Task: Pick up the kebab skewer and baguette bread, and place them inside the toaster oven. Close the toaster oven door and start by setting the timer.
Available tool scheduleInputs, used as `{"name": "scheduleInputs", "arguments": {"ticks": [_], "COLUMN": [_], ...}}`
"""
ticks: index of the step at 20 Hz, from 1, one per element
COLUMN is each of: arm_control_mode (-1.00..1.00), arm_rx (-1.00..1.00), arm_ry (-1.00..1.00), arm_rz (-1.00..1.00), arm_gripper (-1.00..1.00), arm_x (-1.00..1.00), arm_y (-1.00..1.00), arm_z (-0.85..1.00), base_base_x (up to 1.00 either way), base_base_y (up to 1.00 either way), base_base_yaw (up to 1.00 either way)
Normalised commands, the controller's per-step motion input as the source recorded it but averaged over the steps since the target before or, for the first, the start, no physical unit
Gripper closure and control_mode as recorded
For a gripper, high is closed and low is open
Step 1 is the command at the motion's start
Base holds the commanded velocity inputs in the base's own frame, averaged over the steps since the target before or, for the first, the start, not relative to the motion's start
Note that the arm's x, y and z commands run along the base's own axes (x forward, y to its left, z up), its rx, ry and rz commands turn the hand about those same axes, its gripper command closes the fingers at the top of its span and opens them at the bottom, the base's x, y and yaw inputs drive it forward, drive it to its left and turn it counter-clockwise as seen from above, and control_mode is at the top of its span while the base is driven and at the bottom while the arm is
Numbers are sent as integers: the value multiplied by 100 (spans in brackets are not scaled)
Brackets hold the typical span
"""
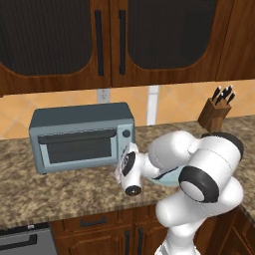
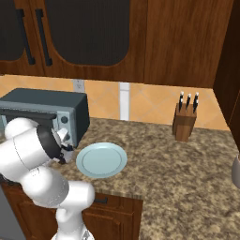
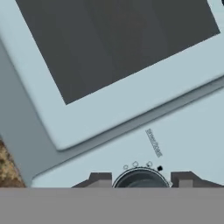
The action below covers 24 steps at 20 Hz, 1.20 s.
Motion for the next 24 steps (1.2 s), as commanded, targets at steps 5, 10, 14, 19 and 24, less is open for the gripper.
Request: {"name": "scheduleInputs", "arguments": {"ticks": [5, 10, 14, 19, 24], "arm_control_mode": [-100, -100, -100, -100, -100], "arm_rx": [52, 52, 52, 53, 53], "arm_ry": [-16, -8, -1, 0, -4], "arm_rz": [-4, -9, -13, -11, -10], "arm_gripper": [100, 100, 100, 100, 100], "arm_x": [45, 23, 1, 0, 0], "arm_y": [-4, -1, 0, -3, -5], "arm_z": [15, 27, 44, 56, 31], "base_base_x": [0, 0, 0, 0, 0], "base_base_y": [0, 0, 0, 0, 0], "base_base_yaw": [0, 0, 0, 0, 0]}}
